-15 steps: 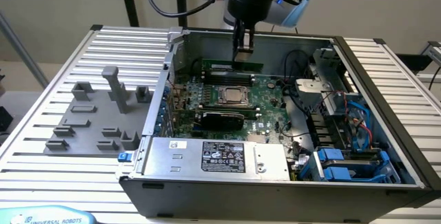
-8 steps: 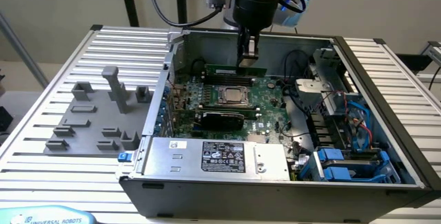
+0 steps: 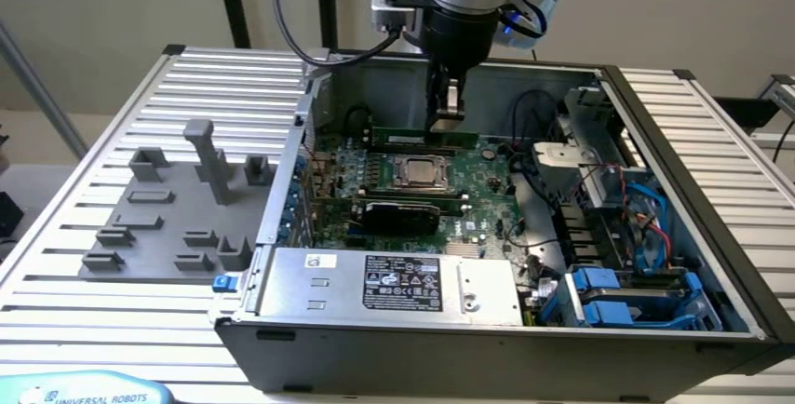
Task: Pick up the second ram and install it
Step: 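Insert the second ram into the second slot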
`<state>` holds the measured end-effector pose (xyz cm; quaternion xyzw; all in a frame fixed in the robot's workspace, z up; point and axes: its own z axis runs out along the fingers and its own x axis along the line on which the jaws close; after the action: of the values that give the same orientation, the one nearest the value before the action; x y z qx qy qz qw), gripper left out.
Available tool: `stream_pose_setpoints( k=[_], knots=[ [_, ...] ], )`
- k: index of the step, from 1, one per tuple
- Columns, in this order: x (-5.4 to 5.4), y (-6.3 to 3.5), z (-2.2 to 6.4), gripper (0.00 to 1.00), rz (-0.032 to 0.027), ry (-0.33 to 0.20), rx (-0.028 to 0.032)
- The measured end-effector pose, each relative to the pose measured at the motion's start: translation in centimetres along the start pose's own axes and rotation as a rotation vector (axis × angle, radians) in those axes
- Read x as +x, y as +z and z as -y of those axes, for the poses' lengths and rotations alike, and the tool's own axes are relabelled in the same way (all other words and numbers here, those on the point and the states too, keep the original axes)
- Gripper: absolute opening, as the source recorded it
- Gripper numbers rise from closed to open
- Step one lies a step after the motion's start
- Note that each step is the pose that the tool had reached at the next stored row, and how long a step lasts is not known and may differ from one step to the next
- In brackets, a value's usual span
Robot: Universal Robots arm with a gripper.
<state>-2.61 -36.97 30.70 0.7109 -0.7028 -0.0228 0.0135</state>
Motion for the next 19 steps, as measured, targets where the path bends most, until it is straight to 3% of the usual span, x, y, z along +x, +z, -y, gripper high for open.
stream_pose_setpoints(
  k=[13, 19],
  knots=[
    [0.2, 2.39, -0.59, 0.14, 0.0001, 0.000, 0.0008],
    [0.3, 3.49, -0.71, 0.14, -0.0001, 0.001, 0.0058]
  ],
)
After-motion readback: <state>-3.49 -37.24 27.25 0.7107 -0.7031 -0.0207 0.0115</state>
